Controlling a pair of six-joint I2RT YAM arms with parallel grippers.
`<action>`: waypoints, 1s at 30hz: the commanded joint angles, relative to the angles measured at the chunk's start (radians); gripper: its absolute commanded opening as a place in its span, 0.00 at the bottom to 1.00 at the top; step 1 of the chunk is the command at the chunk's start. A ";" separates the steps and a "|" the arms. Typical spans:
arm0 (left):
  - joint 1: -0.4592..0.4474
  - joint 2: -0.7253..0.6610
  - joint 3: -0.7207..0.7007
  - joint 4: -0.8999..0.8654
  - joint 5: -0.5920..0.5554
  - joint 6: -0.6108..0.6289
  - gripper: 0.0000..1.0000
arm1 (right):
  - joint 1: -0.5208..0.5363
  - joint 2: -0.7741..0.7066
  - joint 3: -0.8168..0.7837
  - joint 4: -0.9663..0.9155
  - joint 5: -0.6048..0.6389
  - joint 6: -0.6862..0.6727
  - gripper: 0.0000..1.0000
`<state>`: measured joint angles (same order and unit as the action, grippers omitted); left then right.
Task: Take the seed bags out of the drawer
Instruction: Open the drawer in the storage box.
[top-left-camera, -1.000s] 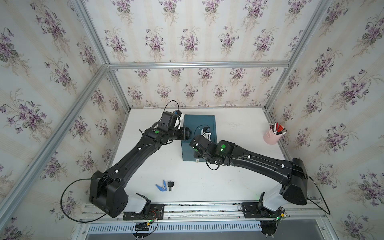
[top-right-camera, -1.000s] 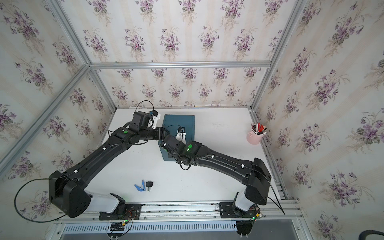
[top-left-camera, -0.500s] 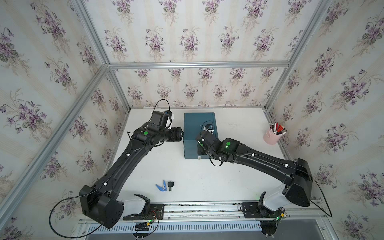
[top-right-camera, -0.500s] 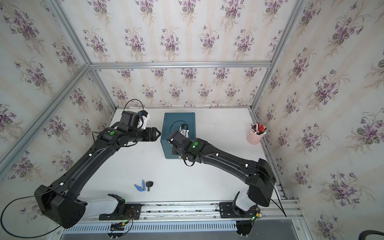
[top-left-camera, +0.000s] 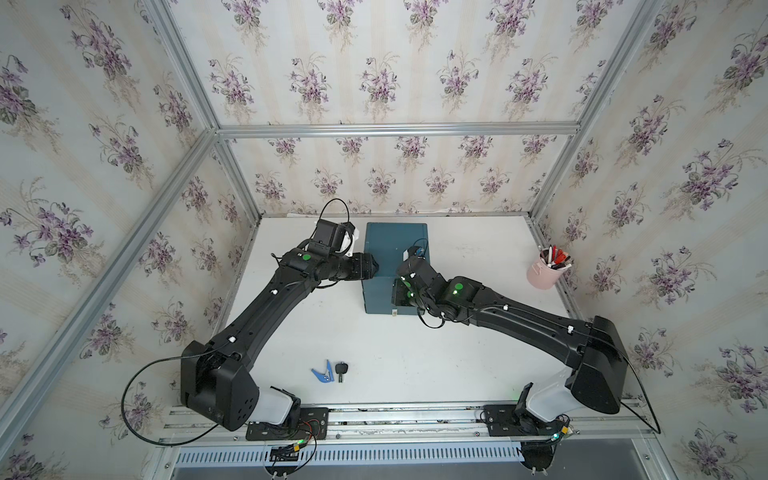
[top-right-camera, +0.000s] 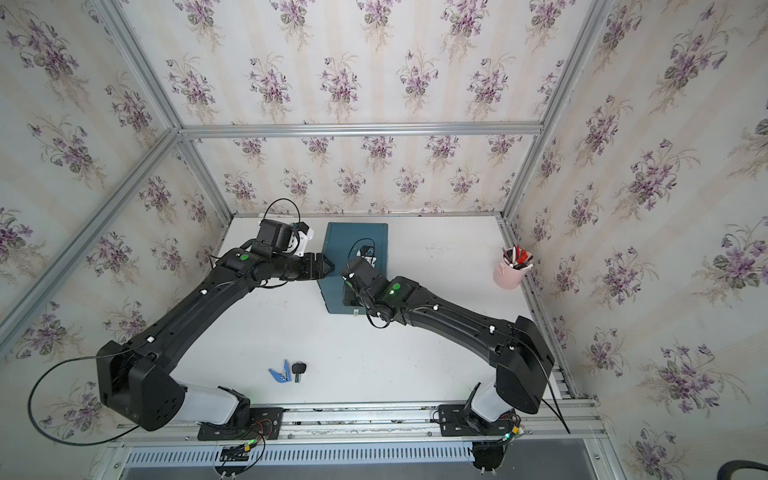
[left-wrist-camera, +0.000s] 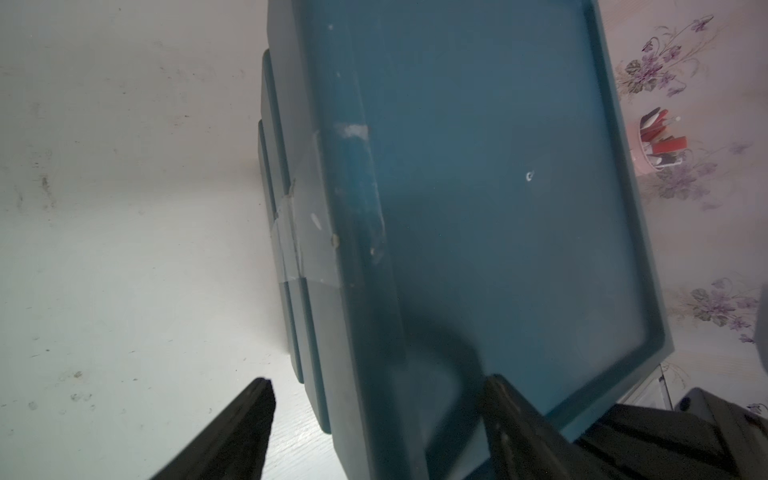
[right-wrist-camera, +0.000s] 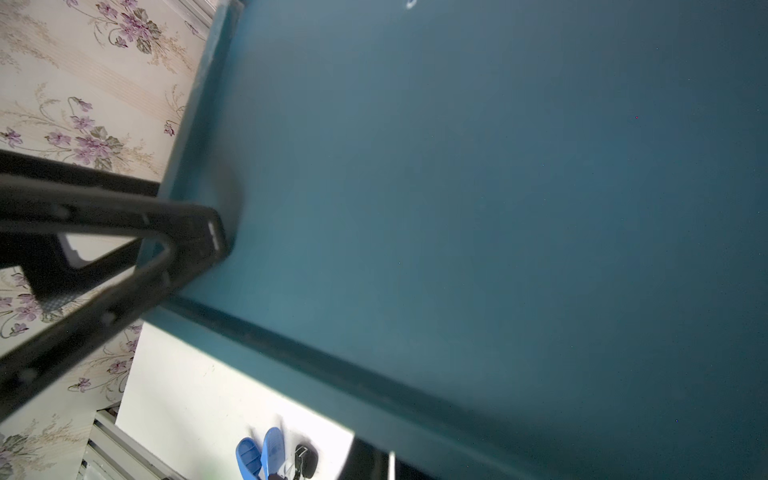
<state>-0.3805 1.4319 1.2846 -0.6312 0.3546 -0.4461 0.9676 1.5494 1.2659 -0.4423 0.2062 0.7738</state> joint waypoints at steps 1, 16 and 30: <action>-0.001 -0.001 -0.017 -0.039 -0.002 -0.017 0.81 | -0.004 0.012 -0.011 -0.061 -0.034 -0.011 0.00; -0.001 -0.083 -0.142 0.040 0.046 -0.105 0.73 | -0.003 -0.089 -0.136 -0.055 -0.020 0.041 0.00; -0.003 -0.114 -0.198 0.074 -0.055 -0.256 0.56 | 0.102 -0.157 -0.169 -0.109 0.015 0.071 0.00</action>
<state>-0.3859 1.3190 1.1061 -0.4519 0.4217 -0.6559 1.0382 1.3933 1.0943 -0.3824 0.2028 0.8177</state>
